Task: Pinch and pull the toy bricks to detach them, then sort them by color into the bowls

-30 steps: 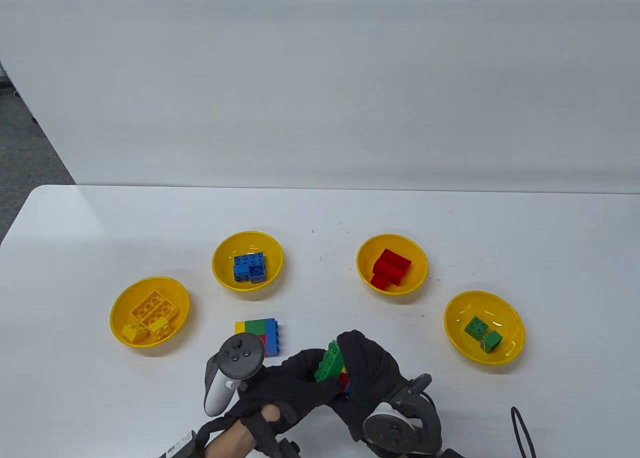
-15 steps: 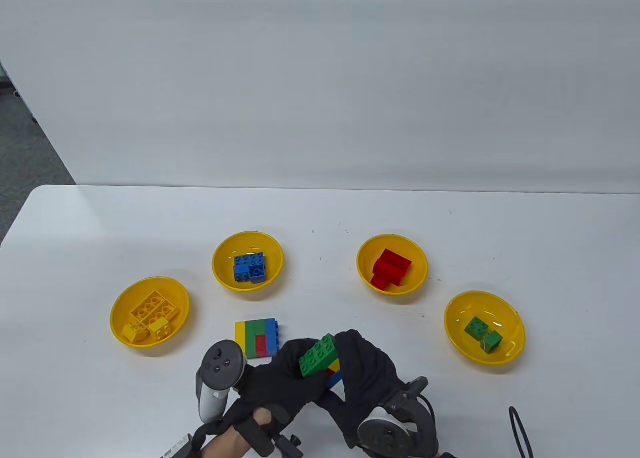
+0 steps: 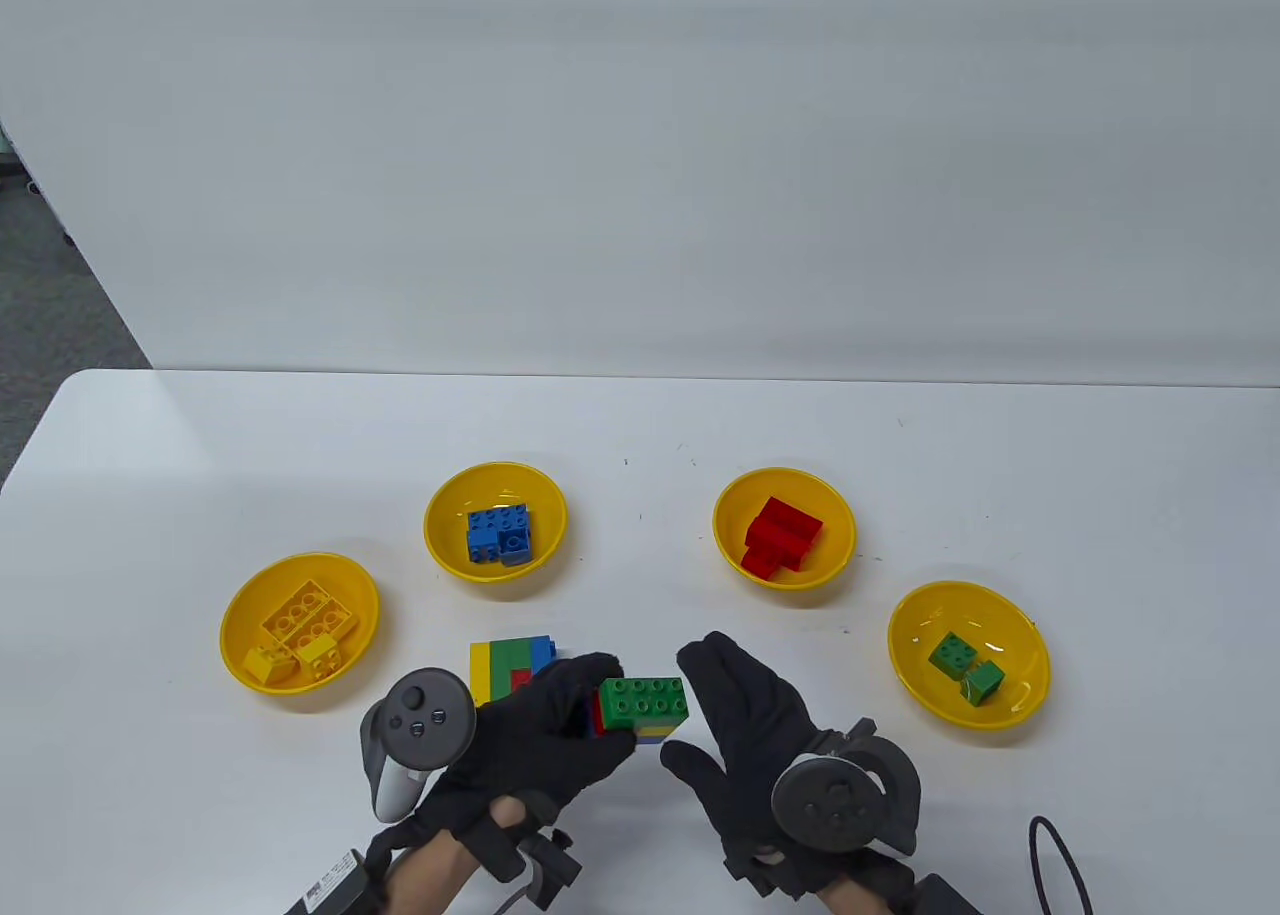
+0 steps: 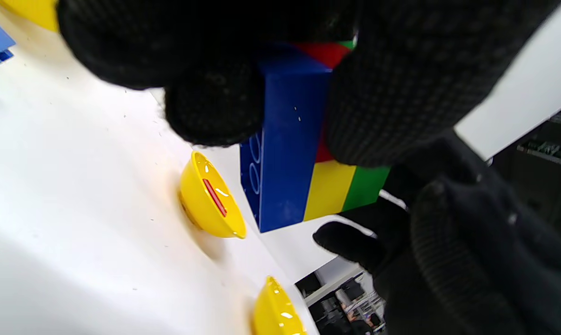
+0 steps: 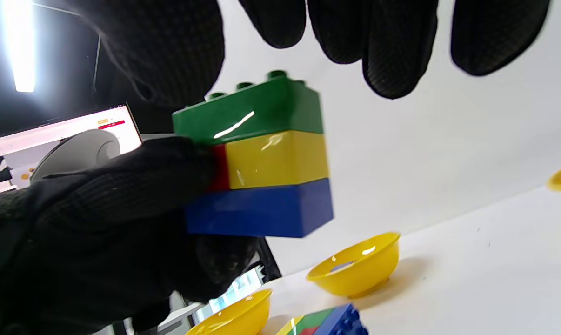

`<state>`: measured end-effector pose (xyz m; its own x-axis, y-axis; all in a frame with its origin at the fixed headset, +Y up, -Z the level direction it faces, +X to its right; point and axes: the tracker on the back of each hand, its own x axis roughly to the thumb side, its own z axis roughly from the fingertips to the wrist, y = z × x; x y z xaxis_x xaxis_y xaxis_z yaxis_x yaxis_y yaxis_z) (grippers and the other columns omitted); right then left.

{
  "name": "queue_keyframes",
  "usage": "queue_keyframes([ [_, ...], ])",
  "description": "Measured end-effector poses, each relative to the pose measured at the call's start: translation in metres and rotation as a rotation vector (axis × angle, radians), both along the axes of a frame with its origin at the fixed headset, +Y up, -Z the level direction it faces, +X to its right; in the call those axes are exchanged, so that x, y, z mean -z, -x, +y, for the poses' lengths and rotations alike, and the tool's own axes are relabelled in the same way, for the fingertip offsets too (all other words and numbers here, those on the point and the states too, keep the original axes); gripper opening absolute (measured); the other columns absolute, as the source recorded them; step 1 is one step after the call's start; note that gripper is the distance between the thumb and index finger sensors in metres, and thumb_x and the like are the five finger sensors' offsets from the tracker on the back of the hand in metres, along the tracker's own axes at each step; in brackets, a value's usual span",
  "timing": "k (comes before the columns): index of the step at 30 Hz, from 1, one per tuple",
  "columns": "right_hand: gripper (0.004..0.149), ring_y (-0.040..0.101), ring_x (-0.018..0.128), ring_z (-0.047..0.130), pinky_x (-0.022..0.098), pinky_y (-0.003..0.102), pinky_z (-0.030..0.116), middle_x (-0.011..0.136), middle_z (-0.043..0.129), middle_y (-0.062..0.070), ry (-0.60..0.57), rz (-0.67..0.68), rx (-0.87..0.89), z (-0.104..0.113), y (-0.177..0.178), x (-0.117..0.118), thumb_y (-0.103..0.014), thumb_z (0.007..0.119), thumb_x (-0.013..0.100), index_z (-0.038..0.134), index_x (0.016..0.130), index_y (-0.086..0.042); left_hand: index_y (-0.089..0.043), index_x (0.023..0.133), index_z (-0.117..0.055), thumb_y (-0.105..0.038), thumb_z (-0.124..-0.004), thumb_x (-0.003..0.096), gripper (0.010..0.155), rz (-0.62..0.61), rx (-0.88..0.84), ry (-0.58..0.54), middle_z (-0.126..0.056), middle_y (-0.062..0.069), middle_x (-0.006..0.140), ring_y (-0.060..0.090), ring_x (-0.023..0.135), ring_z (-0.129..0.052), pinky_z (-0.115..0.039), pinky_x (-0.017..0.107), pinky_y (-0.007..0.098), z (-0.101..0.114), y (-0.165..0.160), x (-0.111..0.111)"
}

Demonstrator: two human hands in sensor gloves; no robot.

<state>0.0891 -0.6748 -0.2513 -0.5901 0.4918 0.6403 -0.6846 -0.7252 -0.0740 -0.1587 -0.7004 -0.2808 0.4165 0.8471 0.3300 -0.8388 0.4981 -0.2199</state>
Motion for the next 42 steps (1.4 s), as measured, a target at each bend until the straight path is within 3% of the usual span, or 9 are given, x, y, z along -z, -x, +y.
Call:
queue_keyframes([
  [6,0.07,0.052,0.078,0.079,0.053,0.074,0.067,0.096,0.065,0.027,0.115,0.067,-0.117,-0.013,0.008,0.009,-0.033,0.082,0.037,0.064,0.098,-0.004,-0.017,0.096,-0.08,-0.037,-0.109,0.0371,0.068,-0.058,0.13,-0.041,-0.089,0.02,0.091,0.033,0.051,-0.106,-0.09,0.034,0.051,0.0,-0.015,-0.006],
  [11,0.064,0.045,0.055,0.094,0.042,0.067,0.08,0.08,0.082,0.026,0.076,0.04,-0.025,-0.012,0.007,0.009,-0.029,0.079,0.029,0.077,0.086,0.001,-0.02,0.097,-0.076,-0.042,-0.104,0.0398,0.068,-0.102,0.127,-0.032,-0.086,0.019,0.091,0.032,0.052,-0.109,-0.093,0.032,0.049,-0.004,-0.019,-0.009],
  [13,0.064,0.045,0.053,0.095,0.04,0.067,0.081,0.078,0.083,0.026,0.04,-0.006,-0.024,-0.011,0.008,0.006,-0.028,0.077,0.027,0.078,0.084,0.002,-0.019,0.099,-0.072,-0.042,-0.103,0.0412,0.069,-0.131,0.1,0.003,-0.084,0.02,0.094,0.037,0.058,-0.11,-0.094,0.034,0.052,-0.005,-0.02,-0.008],
  [18,0.064,0.043,0.049,0.1,0.036,0.065,0.086,0.074,0.088,0.025,0.024,-0.041,-0.032,-0.008,0.012,0.0,-0.028,0.073,0.025,0.082,0.08,0.002,-0.01,0.095,-0.08,-0.038,-0.107,0.0388,0.068,-0.156,0.04,0.028,-0.092,0.024,0.087,0.034,0.051,-0.116,-0.1,0.029,0.048,-0.008,-0.02,-0.006],
  [31,0.062,0.04,0.045,0.106,0.035,0.063,0.092,0.07,0.094,0.024,0.23,-0.03,0.098,-0.007,0.0,0.009,-0.027,0.07,0.024,0.087,0.076,0.003,-0.008,0.092,-0.085,-0.032,-0.111,0.0348,0.067,-0.258,-0.026,0.065,-0.094,0.027,0.085,0.038,0.051,-0.116,-0.1,0.033,0.049,-0.008,-0.018,-0.003],
  [33,0.062,0.043,0.043,0.106,0.032,0.065,0.091,0.068,0.095,0.028,0.356,0.015,0.297,-0.014,-0.008,0.014,-0.025,0.07,0.025,0.089,0.076,0.006,-0.009,0.092,-0.086,-0.033,-0.112,0.0351,0.067,-0.249,-0.04,0.062,-0.095,0.026,0.086,0.037,0.052,-0.116,-0.101,0.033,0.048,-0.009,-0.015,-0.002],
  [35,0.062,0.043,0.047,0.103,0.036,0.065,0.088,0.071,0.092,0.027,0.402,0.032,0.263,-0.015,-0.008,0.016,-0.026,0.071,0.026,0.086,0.078,0.005,-0.009,0.092,-0.086,-0.034,-0.112,0.0353,0.067,-0.258,-0.021,0.069,-0.095,0.027,0.085,0.037,0.051,-0.116,-0.101,0.032,0.048,-0.008,-0.016,0.0],
  [42,0.062,0.045,0.05,0.099,0.038,0.066,0.084,0.075,0.088,0.028,0.41,0.02,0.267,-0.019,-0.012,0.021,-0.027,0.076,0.028,0.083,0.082,0.003,-0.01,0.094,-0.082,-0.034,-0.109,0.0374,0.067,-0.232,-0.001,0.115,-0.092,0.026,0.088,0.036,0.054,-0.114,-0.099,0.035,0.048,-0.015,-0.014,0.001],
])
